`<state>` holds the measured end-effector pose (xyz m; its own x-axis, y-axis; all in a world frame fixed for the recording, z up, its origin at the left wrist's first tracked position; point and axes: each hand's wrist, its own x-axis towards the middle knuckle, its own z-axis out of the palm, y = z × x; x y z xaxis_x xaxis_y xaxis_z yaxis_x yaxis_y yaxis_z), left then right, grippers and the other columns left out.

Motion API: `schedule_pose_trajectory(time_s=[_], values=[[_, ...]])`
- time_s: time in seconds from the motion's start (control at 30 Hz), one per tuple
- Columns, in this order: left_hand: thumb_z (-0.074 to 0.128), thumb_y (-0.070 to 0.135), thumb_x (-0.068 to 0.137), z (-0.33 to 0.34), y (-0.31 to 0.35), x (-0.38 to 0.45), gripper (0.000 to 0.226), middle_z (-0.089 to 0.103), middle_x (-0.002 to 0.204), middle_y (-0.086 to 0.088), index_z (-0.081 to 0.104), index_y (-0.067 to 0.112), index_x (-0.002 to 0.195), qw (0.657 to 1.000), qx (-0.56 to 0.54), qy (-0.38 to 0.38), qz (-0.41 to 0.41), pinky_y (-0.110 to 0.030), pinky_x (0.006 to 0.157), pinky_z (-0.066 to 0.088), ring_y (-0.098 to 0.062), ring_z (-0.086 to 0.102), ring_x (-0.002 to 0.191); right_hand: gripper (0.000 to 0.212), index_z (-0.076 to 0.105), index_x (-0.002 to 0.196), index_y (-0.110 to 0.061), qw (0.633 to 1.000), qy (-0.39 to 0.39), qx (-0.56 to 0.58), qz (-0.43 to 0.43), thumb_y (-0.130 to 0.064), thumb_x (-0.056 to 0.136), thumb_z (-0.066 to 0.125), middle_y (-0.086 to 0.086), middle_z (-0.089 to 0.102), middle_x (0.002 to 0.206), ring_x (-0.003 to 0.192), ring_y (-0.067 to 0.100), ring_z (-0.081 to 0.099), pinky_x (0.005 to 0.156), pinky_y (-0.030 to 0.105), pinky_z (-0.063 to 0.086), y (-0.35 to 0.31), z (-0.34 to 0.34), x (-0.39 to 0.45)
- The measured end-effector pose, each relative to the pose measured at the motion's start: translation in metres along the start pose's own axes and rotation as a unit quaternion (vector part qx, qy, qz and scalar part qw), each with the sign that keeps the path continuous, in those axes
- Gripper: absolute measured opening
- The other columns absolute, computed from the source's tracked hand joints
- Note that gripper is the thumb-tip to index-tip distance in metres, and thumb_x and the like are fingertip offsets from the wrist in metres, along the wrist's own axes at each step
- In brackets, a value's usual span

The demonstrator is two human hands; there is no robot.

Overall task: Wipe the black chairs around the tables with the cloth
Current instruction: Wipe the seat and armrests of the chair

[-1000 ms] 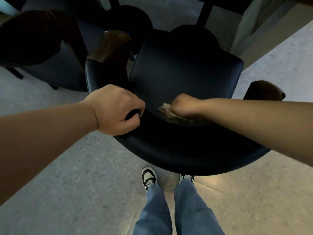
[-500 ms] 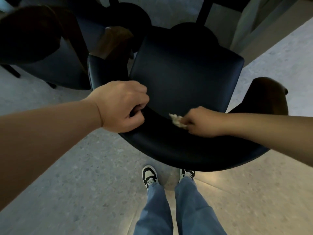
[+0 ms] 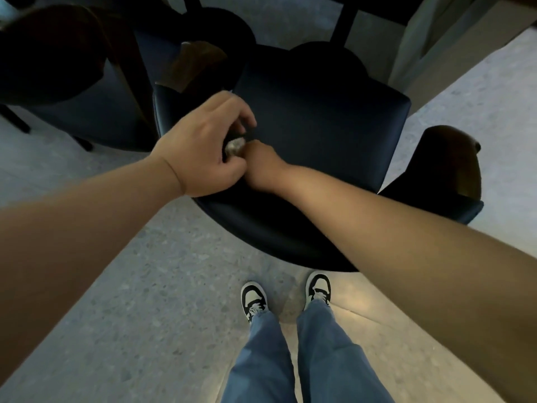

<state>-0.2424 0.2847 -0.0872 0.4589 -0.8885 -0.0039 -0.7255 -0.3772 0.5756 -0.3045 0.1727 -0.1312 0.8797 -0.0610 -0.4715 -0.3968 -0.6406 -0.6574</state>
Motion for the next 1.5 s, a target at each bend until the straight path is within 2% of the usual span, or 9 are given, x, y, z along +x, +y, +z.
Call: schedule_pose_trajectory(time_s=[0.3,0.43,0.57,0.73,0.9,1.13,1.33,1.43,1.5], values=[[0.053,0.035,0.075,0.000,0.005,-0.004,0.055,0.046,0.140,-0.002,0.054,0.018,0.127,0.988,0.102,0.064,-0.091,-0.045,0.118,0.018,-0.022,0.040,0.134,0.038,0.052,0.047,-0.020,0.969,-0.151,-0.178,0.082,-0.010,0.084,0.054,-0.008,0.049,0.049,0.052,0.004,0.048,0.047,0.016,0.031,0.068,-0.058,-0.087],[0.060,0.035,0.084,0.007,-0.003,-0.004,0.065,0.013,0.159,0.001,0.035,0.027,0.144,0.900,-0.027,0.184,-0.394,-0.048,0.117,0.022,-0.027,0.025,0.143,0.042,0.060,0.054,-0.015,0.977,0.008,0.130,0.170,-0.023,0.094,0.051,-0.006,0.057,0.051,0.045,0.010,0.051,0.044,0.015,0.035,0.055,-0.042,-0.058],[0.052,0.032,0.093,0.013,-0.011,-0.001,0.071,0.004,0.163,0.001,0.016,0.027,0.154,0.886,-0.018,0.164,-0.434,-0.043,0.106,0.034,-0.034,0.035,0.137,0.030,0.055,0.071,-0.007,0.883,0.051,0.440,0.154,-0.011,0.099,0.045,-0.003,0.055,0.047,0.040,0.006,0.051,0.041,0.012,0.035,-0.005,-0.013,-0.005],[0.046,0.031,0.095,0.013,-0.009,0.002,0.067,0.010,0.161,-0.002,0.015,0.026,0.155,0.885,0.024,0.167,-0.433,-0.044,0.100,0.038,-0.037,0.044,0.129,0.022,0.066,0.100,-0.005,0.982,0.072,0.156,0.076,-0.006,0.091,0.046,0.014,0.064,0.107,0.100,0.028,0.058,0.079,0.027,0.043,-0.028,0.006,0.011],[0.046,0.031,0.095,0.011,-0.007,0.001,0.068,0.010,0.160,-0.001,0.014,0.027,0.154,0.884,0.021,0.152,-0.442,-0.044,0.097,0.040,-0.037,0.045,0.127,0.032,0.044,0.056,-0.021,0.999,0.007,0.044,-0.010,-0.004,0.082,0.052,-0.001,0.048,0.068,0.075,0.018,0.048,0.049,0.021,0.027,-0.004,-0.006,-0.045],[0.050,0.033,0.091,0.011,-0.004,0.002,0.073,0.009,0.161,-0.002,0.013,0.028,0.154,0.886,0.026,0.132,-0.444,-0.045,0.096,0.042,-0.037,0.046,0.125,0.027,0.040,0.054,-0.019,0.979,-0.106,-0.165,0.055,-0.007,0.077,0.050,-0.001,0.047,0.059,0.063,0.024,0.051,0.058,0.024,0.037,0.056,-0.049,-0.112],[0.049,0.034,0.092,0.011,-0.004,0.002,0.074,0.008,0.160,-0.005,0.012,0.026,0.155,0.887,0.054,0.115,-0.444,-0.049,0.101,0.039,-0.039,0.041,0.130,0.023,0.067,0.075,-0.011,0.995,0.037,0.057,0.069,-0.018,0.089,0.051,0.005,0.062,0.070,0.070,0.023,0.059,0.059,0.026,0.043,0.012,-0.025,-0.061],[0.048,0.033,0.092,0.012,-0.003,0.003,0.075,0.007,0.161,-0.008,0.010,0.024,0.155,0.885,0.074,0.099,-0.448,-0.051,0.106,0.035,-0.039,0.031,0.137,0.023,0.067,0.100,-0.001,0.997,0.049,0.058,0.018,-0.004,0.084,0.051,0.004,0.056,0.081,0.078,0.022,0.052,0.067,0.025,0.043,-0.016,-0.002,-0.050],[0.049,0.031,0.091,0.014,-0.001,0.004,0.075,0.004,0.162,-0.010,0.010,0.022,0.155,0.890,0.107,0.088,-0.435,-0.052,0.109,0.031,-0.039,0.020,0.143,0.016,0.065,0.089,0.001,0.998,0.039,0.043,0.005,-0.001,0.081,0.051,0.005,0.057,0.080,0.076,0.020,0.052,0.069,0.026,0.043,-0.009,-0.002,-0.056]])
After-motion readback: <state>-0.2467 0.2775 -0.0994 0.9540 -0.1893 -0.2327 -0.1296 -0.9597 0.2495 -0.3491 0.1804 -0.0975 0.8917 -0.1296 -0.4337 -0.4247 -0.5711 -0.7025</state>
